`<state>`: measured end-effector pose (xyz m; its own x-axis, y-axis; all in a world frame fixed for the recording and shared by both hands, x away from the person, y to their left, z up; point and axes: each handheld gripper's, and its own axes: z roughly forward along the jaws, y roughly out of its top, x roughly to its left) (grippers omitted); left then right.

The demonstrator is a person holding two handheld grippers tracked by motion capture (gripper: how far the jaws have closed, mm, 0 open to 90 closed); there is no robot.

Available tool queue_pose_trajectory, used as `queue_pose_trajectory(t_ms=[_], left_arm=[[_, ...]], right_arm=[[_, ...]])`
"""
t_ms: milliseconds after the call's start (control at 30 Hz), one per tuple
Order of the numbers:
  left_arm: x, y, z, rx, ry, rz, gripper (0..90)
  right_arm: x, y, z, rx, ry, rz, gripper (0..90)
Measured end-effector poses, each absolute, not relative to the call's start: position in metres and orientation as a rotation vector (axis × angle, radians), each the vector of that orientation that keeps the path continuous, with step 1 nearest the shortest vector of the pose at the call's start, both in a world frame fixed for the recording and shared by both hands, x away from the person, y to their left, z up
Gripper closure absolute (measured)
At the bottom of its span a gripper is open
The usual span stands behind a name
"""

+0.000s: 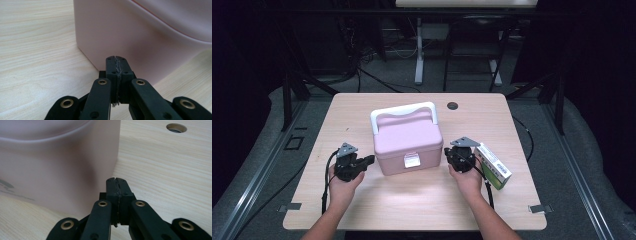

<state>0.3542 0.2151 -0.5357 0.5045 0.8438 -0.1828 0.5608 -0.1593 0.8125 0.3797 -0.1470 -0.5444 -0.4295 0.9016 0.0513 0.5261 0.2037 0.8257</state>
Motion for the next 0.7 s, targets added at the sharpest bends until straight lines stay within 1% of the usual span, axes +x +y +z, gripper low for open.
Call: queue_pose_trajectory(t_ms=[267, 367, 700], left_arm=[[0.354, 0.209, -0.537, 1.858, 1.15, 0.383, 89.8], [0.352, 0.208, -0.538, 1.858, 1.149, 0.406, 89.9], [0.353, 0.212, -0.537, 1.866, 1.17, 0.456, 90.0]], right_arm=[[0.391, -0.143, -0.545, 1.321, 2.037, 1.143, 88.7], [0.39, -0.142, -0.546, 1.313, 2.033, 1.149, 90.0], [0.38, -0.139, -0.546, 1.283, 2.091, 1.174, 90.0]])
